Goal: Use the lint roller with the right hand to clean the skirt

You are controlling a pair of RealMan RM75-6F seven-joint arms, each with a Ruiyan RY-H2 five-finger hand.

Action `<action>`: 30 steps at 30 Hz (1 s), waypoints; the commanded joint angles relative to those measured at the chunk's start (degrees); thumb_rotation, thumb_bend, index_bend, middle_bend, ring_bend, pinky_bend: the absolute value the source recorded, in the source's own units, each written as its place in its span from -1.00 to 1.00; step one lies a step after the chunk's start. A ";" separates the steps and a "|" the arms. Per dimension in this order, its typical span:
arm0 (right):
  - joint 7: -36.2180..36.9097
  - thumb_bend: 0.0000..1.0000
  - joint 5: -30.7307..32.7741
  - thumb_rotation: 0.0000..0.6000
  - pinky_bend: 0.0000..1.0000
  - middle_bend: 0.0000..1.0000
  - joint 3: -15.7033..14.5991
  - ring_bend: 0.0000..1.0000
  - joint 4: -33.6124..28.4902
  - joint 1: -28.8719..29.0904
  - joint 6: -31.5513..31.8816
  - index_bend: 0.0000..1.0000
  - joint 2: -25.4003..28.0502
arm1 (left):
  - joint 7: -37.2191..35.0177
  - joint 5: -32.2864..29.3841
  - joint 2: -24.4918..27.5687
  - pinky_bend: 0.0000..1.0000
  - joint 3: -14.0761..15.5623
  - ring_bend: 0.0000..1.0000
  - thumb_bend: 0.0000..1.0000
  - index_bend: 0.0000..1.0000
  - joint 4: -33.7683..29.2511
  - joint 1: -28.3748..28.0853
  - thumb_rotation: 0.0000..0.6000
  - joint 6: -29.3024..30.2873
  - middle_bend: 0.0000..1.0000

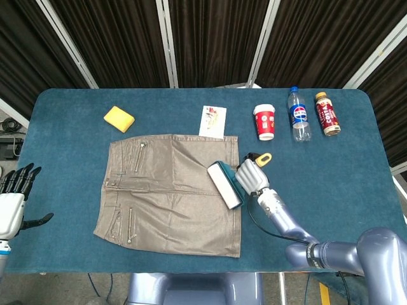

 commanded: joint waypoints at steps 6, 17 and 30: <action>-1.63 1.00 -0.94 1.00 -0.11 0.05 0.86 -0.22 -4.02 1.32 -0.19 0.00 -2.92 | -0.47 0.02 0.19 -1.00 0.02 -1.00 -1.00 -1.00 0.08 0.06 1.00 0.06 -1.00; -9.61 1.00 1.37 1.00 -0.11 0.05 2.87 -0.22 -8.23 5.44 0.05 0.00 -11.26 | -1.16 -0.18 0.34 -1.00 -0.03 -1.00 -1.00 -1.00 0.58 0.08 1.00 -0.07 -1.00; -12.30 1.00 4.06 1.00 -0.11 0.05 2.27 -0.22 -6.94 6.50 2.72 0.00 -12.05 | -1.04 -0.51 0.07 -1.00 0.06 -1.00 -1.00 -1.00 1.31 0.16 1.00 -0.24 -1.00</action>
